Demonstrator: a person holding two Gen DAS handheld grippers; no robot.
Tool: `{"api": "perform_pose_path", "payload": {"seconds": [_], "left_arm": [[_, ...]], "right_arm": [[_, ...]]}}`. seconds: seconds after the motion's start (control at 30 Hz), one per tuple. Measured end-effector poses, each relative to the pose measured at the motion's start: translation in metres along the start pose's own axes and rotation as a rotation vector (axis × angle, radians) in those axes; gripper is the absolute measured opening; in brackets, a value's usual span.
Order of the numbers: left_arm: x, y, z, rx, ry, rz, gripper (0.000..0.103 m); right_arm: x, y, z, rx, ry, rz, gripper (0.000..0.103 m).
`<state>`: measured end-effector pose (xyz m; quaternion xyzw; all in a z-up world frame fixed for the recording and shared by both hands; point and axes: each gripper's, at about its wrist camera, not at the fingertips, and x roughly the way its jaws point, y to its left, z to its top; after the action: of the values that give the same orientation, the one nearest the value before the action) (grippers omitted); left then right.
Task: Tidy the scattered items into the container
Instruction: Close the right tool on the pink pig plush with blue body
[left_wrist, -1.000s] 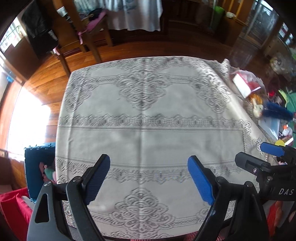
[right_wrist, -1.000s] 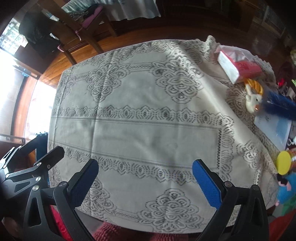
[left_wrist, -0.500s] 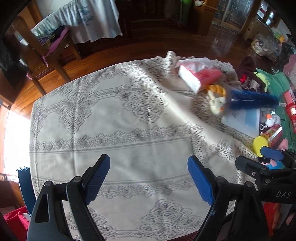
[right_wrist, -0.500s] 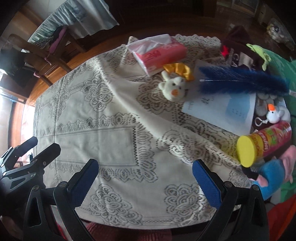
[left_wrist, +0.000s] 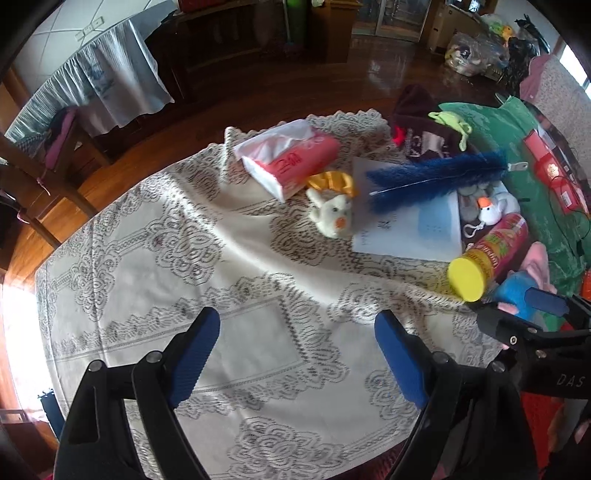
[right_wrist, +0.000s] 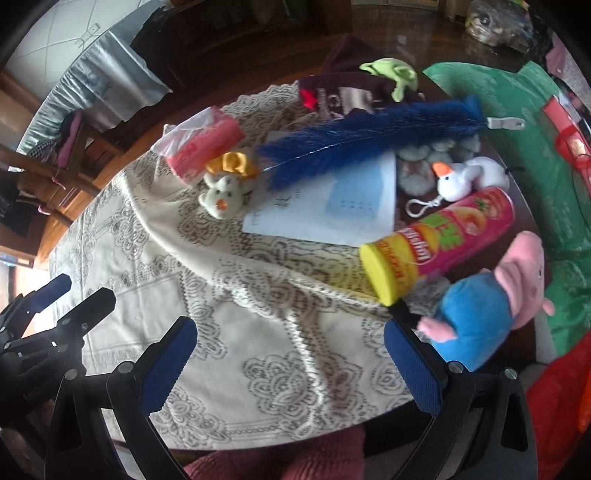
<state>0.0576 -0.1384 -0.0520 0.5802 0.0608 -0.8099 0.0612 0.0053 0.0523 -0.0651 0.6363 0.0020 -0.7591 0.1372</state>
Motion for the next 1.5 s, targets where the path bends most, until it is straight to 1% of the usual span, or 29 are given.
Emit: {"api": "perform_pose_path", "payload": {"seconds": [0.17, 0.3, 0.37, 0.4, 0.57, 0.6, 0.63, 0.7, 0.77, 0.83, 0.93, 1.07, 1.23, 1.37, 1.47, 1.5], "left_arm": [[0.005, -0.056, 0.006, -0.028, -0.011, -0.006, 0.086], [0.012, -0.113, 0.008, -0.054, 0.013, -0.016, 0.086], [0.017, -0.141, 0.008, -0.060, 0.025, -0.015, 0.086], [0.020, -0.155, 0.007, -0.062, 0.030, -0.015, 0.086], [0.032, -0.215, 0.001, -0.048, 0.064, -0.018, 0.086], [0.035, -0.227, 0.000, -0.047, 0.069, -0.022, 0.086], [0.037, -0.235, -0.002, -0.051, 0.068, -0.026, 0.086], [0.041, -0.249, -0.005, -0.068, 0.075, -0.037, 0.086], [0.045, -0.260, -0.011, -0.079, 0.087, -0.049, 0.086], [0.048, -0.270, -0.017, -0.070, 0.105, -0.056, 0.086], [0.050, -0.280, -0.026, -0.053, 0.119, -0.048, 0.086], [0.051, -0.287, -0.033, -0.048, 0.130, -0.051, 0.086], [0.057, -0.296, -0.039, -0.025, 0.145, -0.082, 0.086], [0.064, -0.302, -0.043, 0.005, 0.156, -0.063, 0.086], [0.075, -0.305, -0.044, 0.013, 0.174, -0.064, 0.086], [0.078, -0.305, -0.045, 0.018, 0.178, -0.055, 0.086]], "right_arm": [[-0.004, -0.050, 0.013, -0.032, -0.001, 0.006, 0.103], [-0.007, -0.101, 0.022, -0.067, 0.018, 0.010, 0.102], [-0.011, -0.128, 0.025, -0.078, 0.017, 0.015, 0.096], [-0.012, -0.139, 0.027, -0.083, 0.019, 0.015, 0.095], [-0.010, -0.192, 0.029, -0.089, 0.034, 0.015, 0.093], [-0.010, -0.202, 0.029, -0.088, 0.035, 0.015, 0.091], [-0.011, -0.210, 0.028, -0.084, 0.033, 0.019, 0.088], [-0.011, -0.223, 0.026, -0.082, 0.033, 0.029, 0.087], [-0.010, -0.233, 0.023, -0.079, 0.038, 0.031, 0.086], [-0.009, -0.243, 0.020, -0.069, 0.041, 0.029, 0.085], [-0.008, -0.258, 0.016, -0.054, 0.046, 0.025, 0.085], [-0.008, -0.272, 0.010, -0.036, 0.049, 0.020, 0.085], [-0.010, -0.284, 0.003, -0.013, 0.045, 0.026, 0.085], [-0.005, -0.293, 0.002, 0.012, 0.055, 0.049, 0.085], [0.004, -0.297, 0.004, 0.036, 0.064, 0.067, 0.086], [0.007, -0.297, 0.005, 0.043, 0.066, 0.076, 0.089]]}}
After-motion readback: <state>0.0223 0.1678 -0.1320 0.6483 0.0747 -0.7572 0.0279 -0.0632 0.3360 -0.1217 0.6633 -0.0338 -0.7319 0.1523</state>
